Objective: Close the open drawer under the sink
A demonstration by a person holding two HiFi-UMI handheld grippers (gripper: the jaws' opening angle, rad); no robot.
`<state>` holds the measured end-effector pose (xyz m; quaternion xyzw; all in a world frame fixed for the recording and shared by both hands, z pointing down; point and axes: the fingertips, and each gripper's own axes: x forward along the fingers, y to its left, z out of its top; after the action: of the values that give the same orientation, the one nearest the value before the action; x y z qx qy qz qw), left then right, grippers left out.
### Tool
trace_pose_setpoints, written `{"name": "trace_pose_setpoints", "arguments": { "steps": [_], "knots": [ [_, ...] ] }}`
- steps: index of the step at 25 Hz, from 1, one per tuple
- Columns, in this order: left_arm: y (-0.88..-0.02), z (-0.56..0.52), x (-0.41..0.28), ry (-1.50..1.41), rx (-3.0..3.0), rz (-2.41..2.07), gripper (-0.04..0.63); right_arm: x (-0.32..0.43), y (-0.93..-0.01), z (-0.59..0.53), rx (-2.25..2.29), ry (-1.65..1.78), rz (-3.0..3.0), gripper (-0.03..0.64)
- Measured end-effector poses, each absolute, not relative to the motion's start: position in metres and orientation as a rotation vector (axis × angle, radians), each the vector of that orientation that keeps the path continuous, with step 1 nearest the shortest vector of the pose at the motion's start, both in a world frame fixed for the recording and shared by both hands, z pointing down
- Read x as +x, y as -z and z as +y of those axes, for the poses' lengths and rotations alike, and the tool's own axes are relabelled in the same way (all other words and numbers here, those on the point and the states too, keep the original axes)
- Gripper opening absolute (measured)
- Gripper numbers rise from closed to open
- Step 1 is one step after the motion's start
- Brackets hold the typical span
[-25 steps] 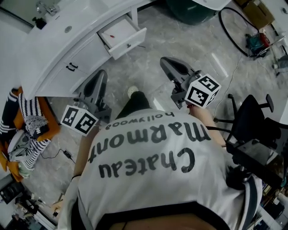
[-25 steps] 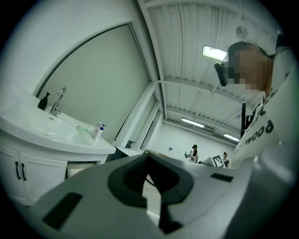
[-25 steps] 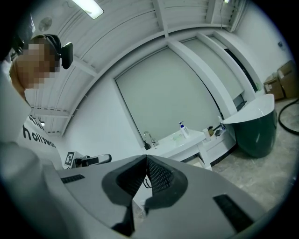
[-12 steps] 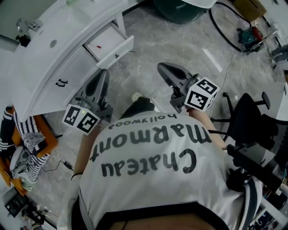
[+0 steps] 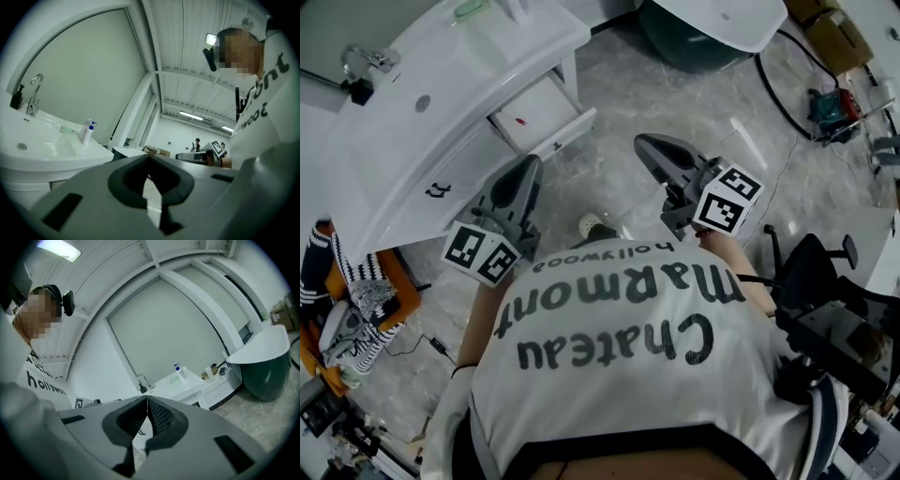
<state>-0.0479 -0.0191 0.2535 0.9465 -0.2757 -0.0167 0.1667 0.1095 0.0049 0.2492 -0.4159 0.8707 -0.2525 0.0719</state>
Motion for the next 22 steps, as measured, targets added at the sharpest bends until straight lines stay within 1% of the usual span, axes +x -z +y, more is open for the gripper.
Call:
{"name": "trace_pose_setpoints", "arguments": {
  "steps": [3, 8, 13, 18, 22],
  "knots": [
    [-0.251, -0.045, -0.04, 0.03, 2.709, -0.793, 0.009, 0.113, -0.244, -0.029, -1.213, 0.791, 2.623, 0.011],
    [-0.267, -0.055, -0.037, -0.031, 2.699, -0.846, 0.009, 0.109, -0.244, -0.057, -1.134, 0.846, 2.614, 0.011],
    [-0.284, -0.063, -0.056, 0.038, 2.578, -0.909, 0.009, 0.104, -0.25, -0.081, -1.101, 0.878, 2.652, 0.011],
    [-0.309, -0.057, -0.067, -0.028, 2.558, -1.051, 0.009, 0.107, -0.265, -0.093, -1.081, 0.879, 2.671, 0.011],
    [-0.339, -0.056, -0.072, -0.103, 2.51, -1.14, 0.009, 0.099, -0.297, -0.106, -1.05, 0.944, 2.68, 0.011]
  ]
}}
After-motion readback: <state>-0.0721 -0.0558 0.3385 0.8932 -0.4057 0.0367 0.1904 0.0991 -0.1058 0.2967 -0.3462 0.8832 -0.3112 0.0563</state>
